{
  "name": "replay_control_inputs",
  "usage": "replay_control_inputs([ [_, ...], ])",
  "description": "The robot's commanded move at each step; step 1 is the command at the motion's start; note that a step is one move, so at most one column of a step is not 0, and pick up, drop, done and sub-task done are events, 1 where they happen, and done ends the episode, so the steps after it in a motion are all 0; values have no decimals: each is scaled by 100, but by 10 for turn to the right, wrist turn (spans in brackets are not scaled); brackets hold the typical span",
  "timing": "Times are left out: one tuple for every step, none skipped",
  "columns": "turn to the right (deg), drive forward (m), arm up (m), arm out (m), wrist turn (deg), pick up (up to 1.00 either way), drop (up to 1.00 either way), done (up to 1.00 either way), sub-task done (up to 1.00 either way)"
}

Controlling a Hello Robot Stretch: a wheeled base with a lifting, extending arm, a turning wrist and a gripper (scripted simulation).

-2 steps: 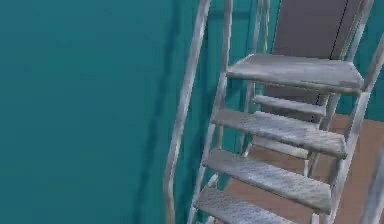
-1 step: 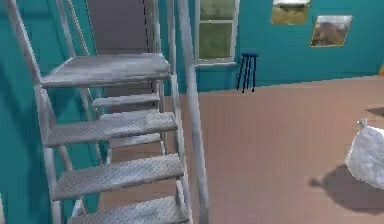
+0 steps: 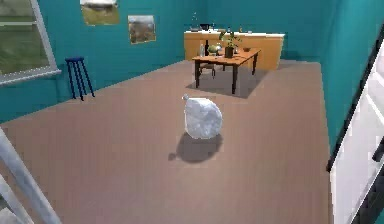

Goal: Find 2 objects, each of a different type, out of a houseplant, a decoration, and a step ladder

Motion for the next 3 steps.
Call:
replay_control_inputs([
  [240, 0, 0, 0, 0, 0, 0, 0, 0],
  [0, 40, 0, 0, 0, 0, 0, 0, 0],
  [-450, 0, 0, 0, 0, 0, 0, 0, 0],
])
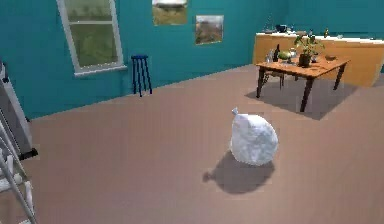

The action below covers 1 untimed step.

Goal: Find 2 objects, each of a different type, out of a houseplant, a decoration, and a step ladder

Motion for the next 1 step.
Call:
replay_control_inputs([
  [-450, 0, 0, 0, 0, 0, 0, 0, 0],
])
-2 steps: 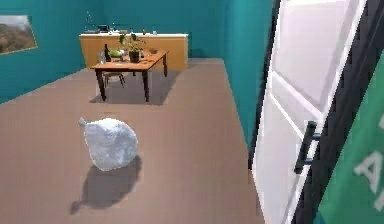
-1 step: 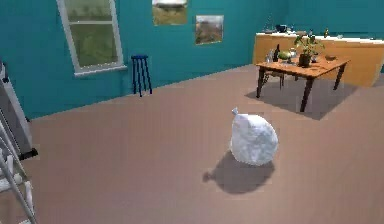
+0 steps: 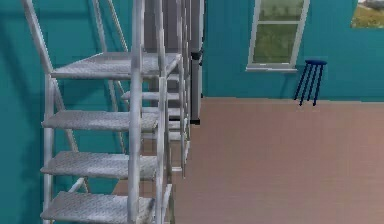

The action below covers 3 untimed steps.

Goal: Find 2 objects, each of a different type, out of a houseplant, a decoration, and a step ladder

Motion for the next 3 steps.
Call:
replay_control_inputs([
  [-150, 0, 0, 0, 0, 0, 0, 0, 0],
  [0, 0, 0, 0, 0, 0, 0, 0, 100],
  [450, 0, 0, 0, 0, 0, 0, 0, 0],
])
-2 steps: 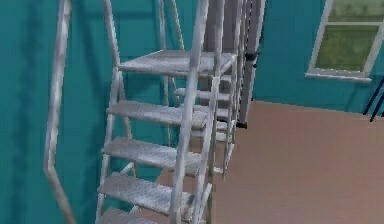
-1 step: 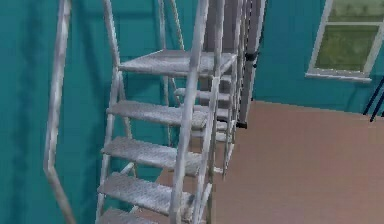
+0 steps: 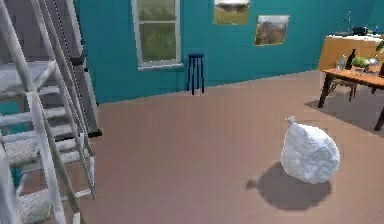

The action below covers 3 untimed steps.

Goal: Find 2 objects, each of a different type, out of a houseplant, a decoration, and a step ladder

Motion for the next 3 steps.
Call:
replay_control_inputs([
  [360, 0, 0, 0, 0, 0, 0, 0, 0],
  [0, 45, 0, 0, 0, 0, 0, 0, 0],
  [-360, 0, 0, 0, 0, 0, 0, 0, 0],
])
